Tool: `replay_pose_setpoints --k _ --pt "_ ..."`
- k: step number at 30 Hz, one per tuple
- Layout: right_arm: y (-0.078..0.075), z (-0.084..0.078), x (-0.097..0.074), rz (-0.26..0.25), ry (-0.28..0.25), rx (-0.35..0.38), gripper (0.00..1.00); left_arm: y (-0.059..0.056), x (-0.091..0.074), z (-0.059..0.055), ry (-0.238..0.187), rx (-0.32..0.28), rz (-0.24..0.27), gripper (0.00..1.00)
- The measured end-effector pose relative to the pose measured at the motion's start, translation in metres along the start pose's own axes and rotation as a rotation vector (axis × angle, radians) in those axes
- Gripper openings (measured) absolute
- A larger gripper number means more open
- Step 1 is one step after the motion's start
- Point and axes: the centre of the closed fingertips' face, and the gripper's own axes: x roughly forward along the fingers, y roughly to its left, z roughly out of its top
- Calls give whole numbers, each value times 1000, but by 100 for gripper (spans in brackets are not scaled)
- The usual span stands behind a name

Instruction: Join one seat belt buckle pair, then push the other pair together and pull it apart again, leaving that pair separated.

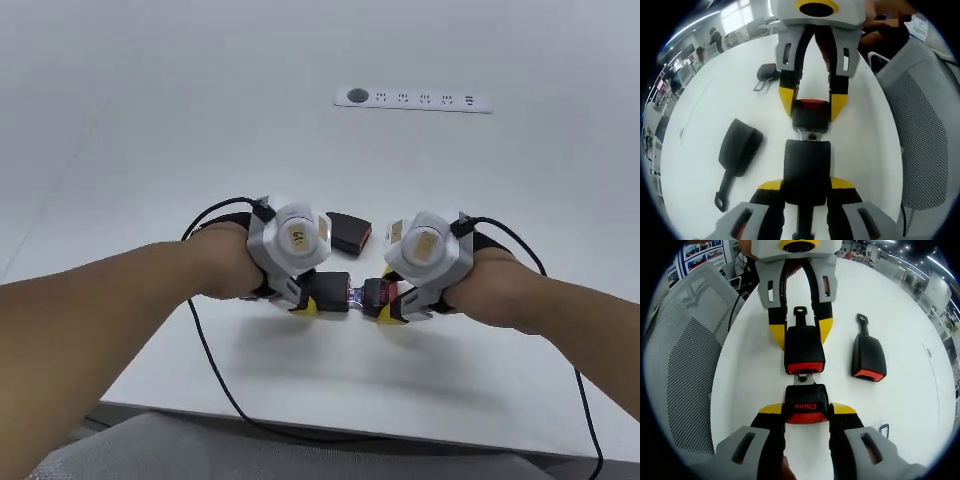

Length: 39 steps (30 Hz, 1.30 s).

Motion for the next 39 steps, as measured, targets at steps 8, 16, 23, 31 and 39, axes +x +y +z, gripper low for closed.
replay_pose_setpoints --k 8,16,23,31,39 --pt "1 15 6 -3 -28 10 32 1 -1 -1 -3 0 3 31" --pt "0 10 4 -5 -21 -12 32 1 -4 0 17 9 -14 32" --pt "-4 6 1 -15 12 -50 31 4 -2 -3 45 25 -25 31" --pt "-4 3 -2 -17 -11 -6 31 5 -2 -3 40 20 -22 31" --pt "-4 5 -1 -20 -18 2 32 4 -2 -3 34 15 -22 31"
